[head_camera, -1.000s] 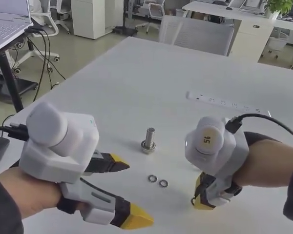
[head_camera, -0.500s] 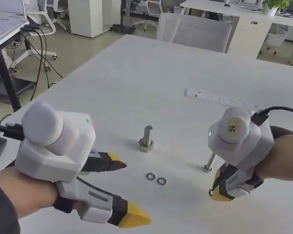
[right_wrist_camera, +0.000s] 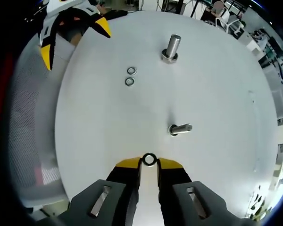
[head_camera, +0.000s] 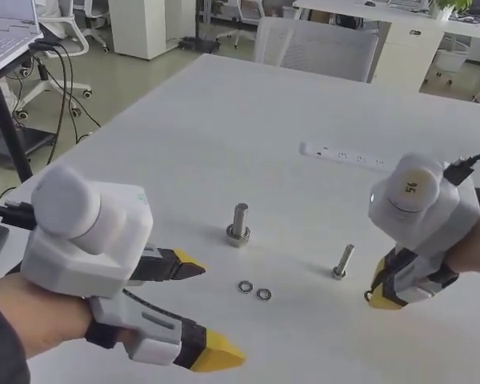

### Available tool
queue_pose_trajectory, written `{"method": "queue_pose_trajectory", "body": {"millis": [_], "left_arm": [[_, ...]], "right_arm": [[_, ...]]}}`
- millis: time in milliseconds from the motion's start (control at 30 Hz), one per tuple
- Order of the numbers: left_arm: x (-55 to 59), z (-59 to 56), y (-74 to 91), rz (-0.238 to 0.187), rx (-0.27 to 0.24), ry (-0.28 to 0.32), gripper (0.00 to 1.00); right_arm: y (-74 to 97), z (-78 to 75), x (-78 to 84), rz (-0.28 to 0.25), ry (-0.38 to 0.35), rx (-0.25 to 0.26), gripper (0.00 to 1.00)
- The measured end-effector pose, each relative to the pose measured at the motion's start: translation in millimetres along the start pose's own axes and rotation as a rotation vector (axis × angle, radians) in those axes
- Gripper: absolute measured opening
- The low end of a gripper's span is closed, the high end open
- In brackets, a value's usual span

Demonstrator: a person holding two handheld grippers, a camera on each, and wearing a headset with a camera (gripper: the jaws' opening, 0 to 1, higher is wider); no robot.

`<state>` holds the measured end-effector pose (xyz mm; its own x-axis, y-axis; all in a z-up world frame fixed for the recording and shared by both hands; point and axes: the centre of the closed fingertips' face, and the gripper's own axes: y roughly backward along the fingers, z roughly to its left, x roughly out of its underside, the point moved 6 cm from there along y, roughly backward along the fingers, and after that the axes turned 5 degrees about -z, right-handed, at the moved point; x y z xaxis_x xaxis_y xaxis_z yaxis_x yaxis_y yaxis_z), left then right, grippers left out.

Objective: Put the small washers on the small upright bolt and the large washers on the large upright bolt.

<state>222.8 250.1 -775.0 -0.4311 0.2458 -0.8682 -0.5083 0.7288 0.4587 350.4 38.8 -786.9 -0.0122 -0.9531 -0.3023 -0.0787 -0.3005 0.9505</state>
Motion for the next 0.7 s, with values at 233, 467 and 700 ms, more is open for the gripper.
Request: {"method": "queue_pose_trajectory", "body": {"millis": [233,467,700], "left_arm": [[1.8,0.6,1.2,0.0,-0.001,0.003,0.73],[2.3,0.5,3.2,-0.001,-0.001,0.005,0.73],[2.2,0.0,4.3,-0.003,-0.006,0.007,0.73]], "right_arm": [[13.9,-3.8,-10.0,-0.005,0.018,0.018,0.15],[29.6,-12.3,-22.9,-0.023,0.037,0.045,0.15],[34.2,-19.3,-35.6,-0.027,0.07,0.058,0.15]]}}
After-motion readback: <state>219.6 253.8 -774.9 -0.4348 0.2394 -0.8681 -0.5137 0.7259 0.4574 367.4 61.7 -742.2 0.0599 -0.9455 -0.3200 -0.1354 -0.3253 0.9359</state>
